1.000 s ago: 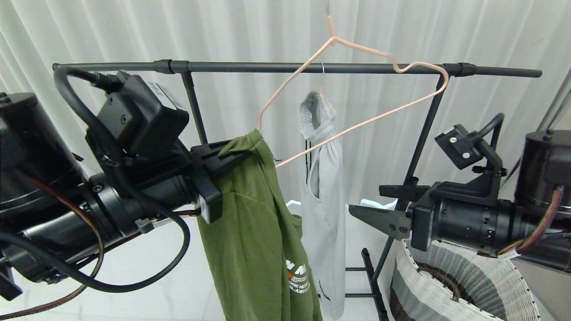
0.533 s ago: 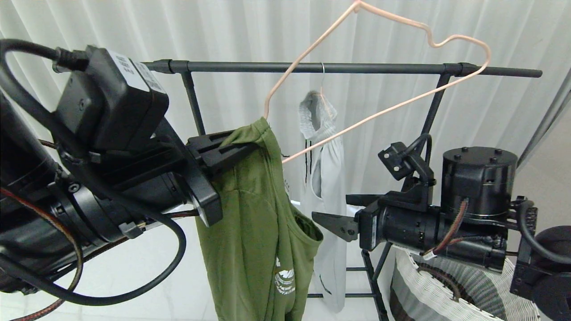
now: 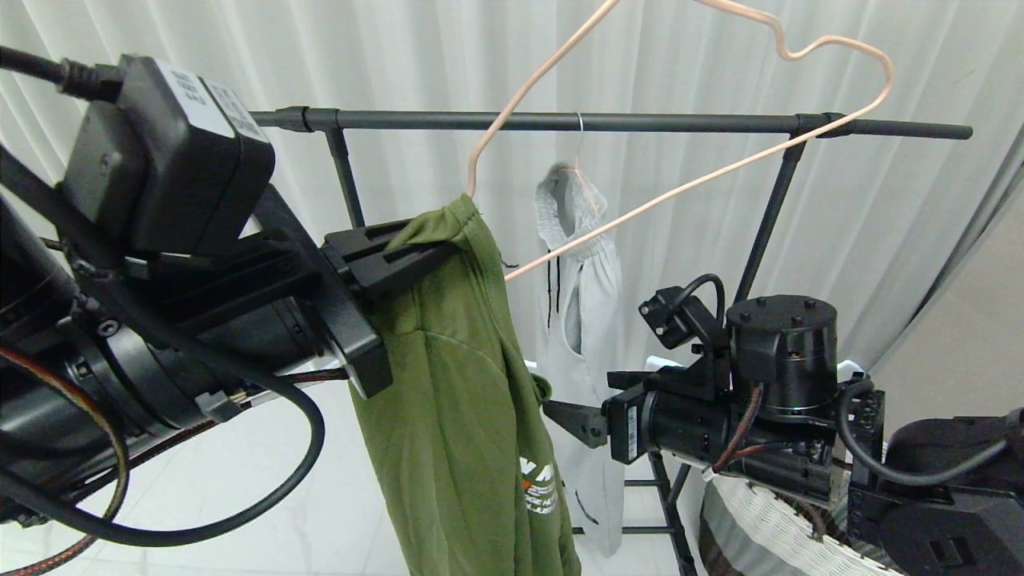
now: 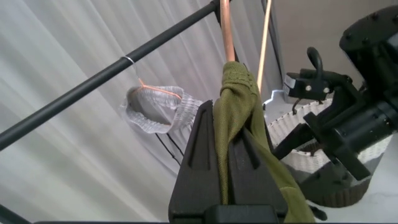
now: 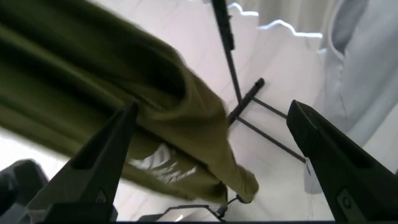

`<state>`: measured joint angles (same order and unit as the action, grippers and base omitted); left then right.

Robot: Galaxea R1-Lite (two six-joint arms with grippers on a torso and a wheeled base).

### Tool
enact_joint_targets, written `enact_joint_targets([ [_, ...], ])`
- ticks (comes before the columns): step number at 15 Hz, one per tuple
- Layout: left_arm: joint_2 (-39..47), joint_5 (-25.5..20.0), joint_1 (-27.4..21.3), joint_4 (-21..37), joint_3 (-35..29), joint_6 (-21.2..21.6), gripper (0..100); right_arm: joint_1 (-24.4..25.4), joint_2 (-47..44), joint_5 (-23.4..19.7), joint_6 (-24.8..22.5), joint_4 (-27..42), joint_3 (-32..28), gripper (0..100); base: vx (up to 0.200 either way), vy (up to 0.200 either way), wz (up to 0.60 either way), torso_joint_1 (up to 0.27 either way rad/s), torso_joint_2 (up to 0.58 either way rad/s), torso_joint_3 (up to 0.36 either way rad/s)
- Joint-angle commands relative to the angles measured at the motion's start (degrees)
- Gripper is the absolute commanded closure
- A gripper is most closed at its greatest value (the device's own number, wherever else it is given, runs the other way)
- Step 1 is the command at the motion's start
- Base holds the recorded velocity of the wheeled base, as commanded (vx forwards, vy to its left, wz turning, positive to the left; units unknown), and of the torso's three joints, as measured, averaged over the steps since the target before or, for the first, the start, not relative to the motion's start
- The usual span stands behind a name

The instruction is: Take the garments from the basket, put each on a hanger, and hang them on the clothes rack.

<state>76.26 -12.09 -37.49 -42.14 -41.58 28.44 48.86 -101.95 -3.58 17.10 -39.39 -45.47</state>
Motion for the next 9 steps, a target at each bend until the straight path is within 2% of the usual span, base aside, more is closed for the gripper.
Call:
enact_joint_targets([
  [1, 0.11, 0.05, 0.04, -0.04, 0.01, 0.04, 100, -0.78, 0.61, -0.02, -0.14, -0.25, 0.65, 0, 0.0, 0.0, 0.0, 0.0, 0.0, 0.0],
  [9, -0.15, -0.12, -0.04, -0.04, -0.17, 0.21, 100, 0.18, 1.05, -0.72, -0.49, -3.33, 0.03, 0, 0.0, 0.0, 0.0, 0.0, 0.0, 0.0],
])
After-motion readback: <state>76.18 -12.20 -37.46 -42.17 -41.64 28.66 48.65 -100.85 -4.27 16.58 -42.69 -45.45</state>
